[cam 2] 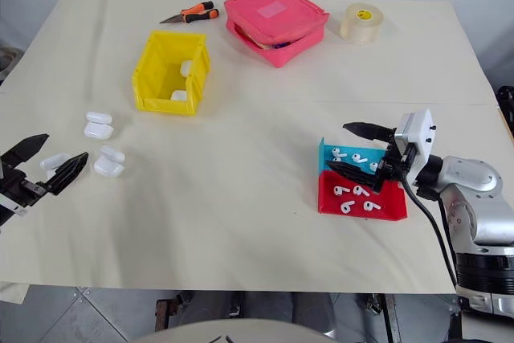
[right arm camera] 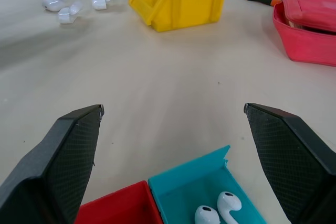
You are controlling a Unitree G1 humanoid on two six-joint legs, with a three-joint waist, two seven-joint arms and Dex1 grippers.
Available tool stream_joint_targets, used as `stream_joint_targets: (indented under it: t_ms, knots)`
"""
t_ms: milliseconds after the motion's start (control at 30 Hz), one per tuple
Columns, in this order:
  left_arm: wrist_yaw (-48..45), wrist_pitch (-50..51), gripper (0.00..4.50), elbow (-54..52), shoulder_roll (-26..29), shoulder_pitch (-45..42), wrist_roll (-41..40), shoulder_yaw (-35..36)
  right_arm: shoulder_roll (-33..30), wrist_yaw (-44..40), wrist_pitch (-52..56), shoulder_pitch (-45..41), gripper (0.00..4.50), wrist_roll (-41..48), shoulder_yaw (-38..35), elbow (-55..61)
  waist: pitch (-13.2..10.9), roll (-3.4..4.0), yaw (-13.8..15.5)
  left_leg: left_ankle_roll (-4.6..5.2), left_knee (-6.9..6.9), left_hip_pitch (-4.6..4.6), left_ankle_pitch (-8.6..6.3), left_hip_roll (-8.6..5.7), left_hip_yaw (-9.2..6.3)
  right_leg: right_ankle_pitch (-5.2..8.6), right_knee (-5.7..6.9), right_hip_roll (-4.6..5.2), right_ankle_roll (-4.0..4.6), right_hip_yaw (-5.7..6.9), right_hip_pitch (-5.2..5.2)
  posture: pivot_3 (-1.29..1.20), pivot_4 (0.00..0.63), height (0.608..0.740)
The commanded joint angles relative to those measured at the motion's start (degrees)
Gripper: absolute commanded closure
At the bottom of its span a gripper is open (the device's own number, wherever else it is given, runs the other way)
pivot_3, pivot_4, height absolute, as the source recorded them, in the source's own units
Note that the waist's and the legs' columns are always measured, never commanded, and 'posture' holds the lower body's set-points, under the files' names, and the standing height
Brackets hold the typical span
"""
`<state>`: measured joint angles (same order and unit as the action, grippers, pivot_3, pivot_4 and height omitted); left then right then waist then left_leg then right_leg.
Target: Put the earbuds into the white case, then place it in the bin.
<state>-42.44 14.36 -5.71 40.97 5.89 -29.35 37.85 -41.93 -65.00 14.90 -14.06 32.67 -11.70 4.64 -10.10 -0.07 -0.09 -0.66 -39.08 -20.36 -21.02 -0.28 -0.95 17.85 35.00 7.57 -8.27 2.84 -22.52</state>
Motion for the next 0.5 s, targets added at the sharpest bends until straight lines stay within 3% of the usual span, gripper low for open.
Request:
stream_joint_targets:
  t_ms: [33, 500]
  knots:
    - [-0.5, -0.3, 0.02, -0.5, 1.3, -0.3, -1.3, 2.2, -0.1, 0.2, -1.0, -0.8, 0.00, 0.3, -1.0, 1.0, 0.0, 0.00, 0.0, 0.00, 0.00, 0.00, 0.00, 0.00, 0.00, 0.00, 0.00, 0.00, 0.00, 0.00, 0.00, 0.00, 0.150, 0.740]
    - [1.2, 2.3, 0.02, -2.7, 0.4, 0.2, -2.2, 3.0, 0.4, 0.7, -0.7, -1.3, 0.00, 0.6, -0.5, 1.1, 0.0, 0.00, 0.0, 0.00, 0.00, 0.00, 0.00, 0.00, 0.00, 0.00, 0.01, 0.00, 0.00, 0.00, 0.00, 0.00, 0.150, 0.740]
